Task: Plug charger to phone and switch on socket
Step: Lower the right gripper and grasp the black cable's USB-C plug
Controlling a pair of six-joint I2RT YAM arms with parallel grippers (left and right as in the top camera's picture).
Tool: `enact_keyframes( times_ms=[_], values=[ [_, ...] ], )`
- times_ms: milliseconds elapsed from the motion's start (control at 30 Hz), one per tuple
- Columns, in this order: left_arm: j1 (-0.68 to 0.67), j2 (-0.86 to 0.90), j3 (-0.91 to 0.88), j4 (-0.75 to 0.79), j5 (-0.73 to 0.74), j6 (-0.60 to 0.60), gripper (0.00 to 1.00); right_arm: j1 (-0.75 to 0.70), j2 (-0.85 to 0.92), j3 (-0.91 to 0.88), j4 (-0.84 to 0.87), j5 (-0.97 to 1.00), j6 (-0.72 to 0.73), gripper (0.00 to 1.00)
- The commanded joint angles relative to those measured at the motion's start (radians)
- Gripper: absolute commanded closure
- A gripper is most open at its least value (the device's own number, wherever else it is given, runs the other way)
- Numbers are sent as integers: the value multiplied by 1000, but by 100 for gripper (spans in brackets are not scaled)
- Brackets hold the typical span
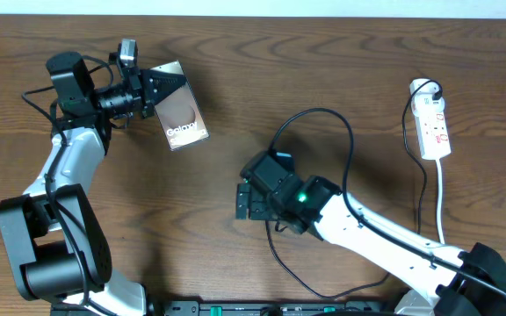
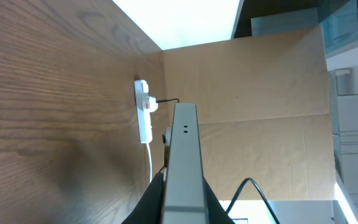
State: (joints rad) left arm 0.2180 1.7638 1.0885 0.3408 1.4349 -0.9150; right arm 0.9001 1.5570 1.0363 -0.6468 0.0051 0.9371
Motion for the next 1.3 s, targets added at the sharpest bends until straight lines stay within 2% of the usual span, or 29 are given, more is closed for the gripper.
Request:
enact_keyframes(
  times_ms=[0, 233, 533, 667, 700, 1000, 1267],
  values=[
    [2, -19, 13, 5, 31, 14, 93, 14, 10, -9, 2, 66, 70, 1],
    [2, -19, 13, 5, 31, 21, 93, 13, 126, -9, 4, 30, 193, 1],
    [2, -19, 13, 5, 31, 50, 93, 10, 212, -8, 4, -36, 193, 3],
    [2, -19, 13, 5, 31, 62, 93, 11, 212, -9, 1, -33, 196, 18],
    [2, -19, 13, 5, 31, 62, 93, 11, 216, -9, 0, -30, 196, 26],
    [2, -19, 13, 5, 31, 62, 93, -18, 276, -9, 0, -53, 226, 37],
    [2, -19, 13, 5, 31, 62, 93, -36, 287, -9, -3, -59, 237, 56]
  ],
)
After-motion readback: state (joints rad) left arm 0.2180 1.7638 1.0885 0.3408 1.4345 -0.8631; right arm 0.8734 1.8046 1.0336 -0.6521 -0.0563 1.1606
